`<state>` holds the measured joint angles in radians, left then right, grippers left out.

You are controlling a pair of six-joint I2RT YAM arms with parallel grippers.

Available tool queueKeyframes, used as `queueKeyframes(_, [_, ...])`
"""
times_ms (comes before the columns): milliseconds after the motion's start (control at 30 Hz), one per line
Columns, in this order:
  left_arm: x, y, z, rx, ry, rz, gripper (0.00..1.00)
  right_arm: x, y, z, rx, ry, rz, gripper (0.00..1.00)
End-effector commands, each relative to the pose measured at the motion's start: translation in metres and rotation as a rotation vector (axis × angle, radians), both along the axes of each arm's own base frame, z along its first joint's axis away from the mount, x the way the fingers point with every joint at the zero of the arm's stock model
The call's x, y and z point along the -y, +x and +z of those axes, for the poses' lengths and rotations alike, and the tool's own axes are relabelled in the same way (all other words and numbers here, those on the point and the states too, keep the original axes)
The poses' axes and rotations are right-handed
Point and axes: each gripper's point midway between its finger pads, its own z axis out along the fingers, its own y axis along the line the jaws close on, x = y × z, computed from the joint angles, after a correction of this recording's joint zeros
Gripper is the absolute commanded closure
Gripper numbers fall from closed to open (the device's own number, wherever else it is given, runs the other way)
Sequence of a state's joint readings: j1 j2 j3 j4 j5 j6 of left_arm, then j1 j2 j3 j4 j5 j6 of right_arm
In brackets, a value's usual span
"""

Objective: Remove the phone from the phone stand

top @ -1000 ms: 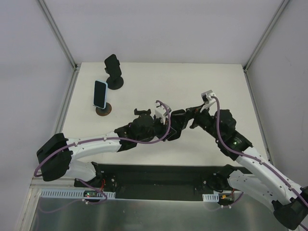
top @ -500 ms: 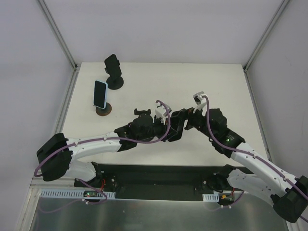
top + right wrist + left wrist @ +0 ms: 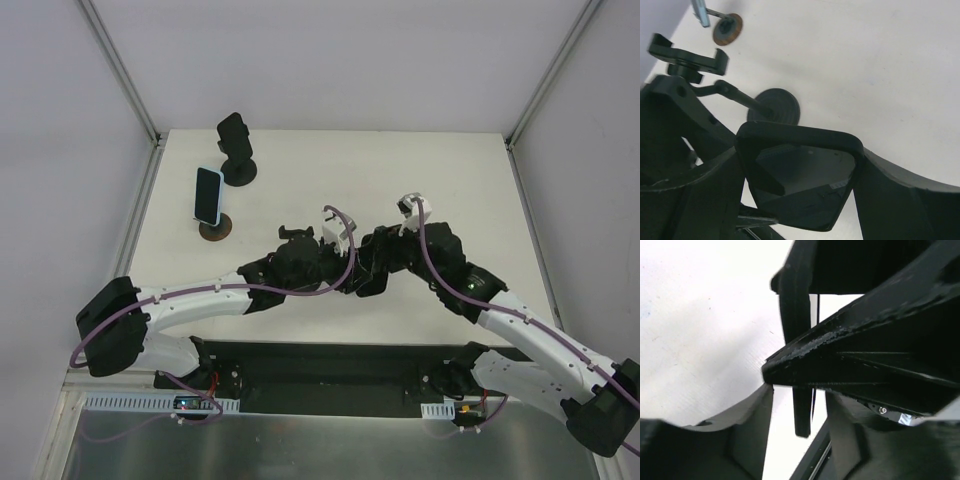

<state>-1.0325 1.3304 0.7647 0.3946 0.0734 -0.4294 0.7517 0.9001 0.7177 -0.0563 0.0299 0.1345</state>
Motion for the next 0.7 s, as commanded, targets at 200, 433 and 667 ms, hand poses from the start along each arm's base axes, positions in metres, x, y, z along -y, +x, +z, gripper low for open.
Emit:
queueKeyframes(200, [-0.049, 0.013, 0.058, 0.047, 0.004, 0.102, 0.10, 0.055, 0.020, 0.003, -0.060, -0.179, -0.133, 0.93])
queueKeyframes(433, [-0.151, 0.016, 0.112, 0.085, 0.147, 0.229, 0.01, 0.116, 0.043, -0.025, -0.255, -0.307, -0.241, 0.97])
queueKeyframes(667, [-0.225, 0.025, 0.109, 0.086, 0.325, 0.340, 0.01, 0.167, 0.068, -0.055, -0.399, -0.458, -0.325, 0.98])
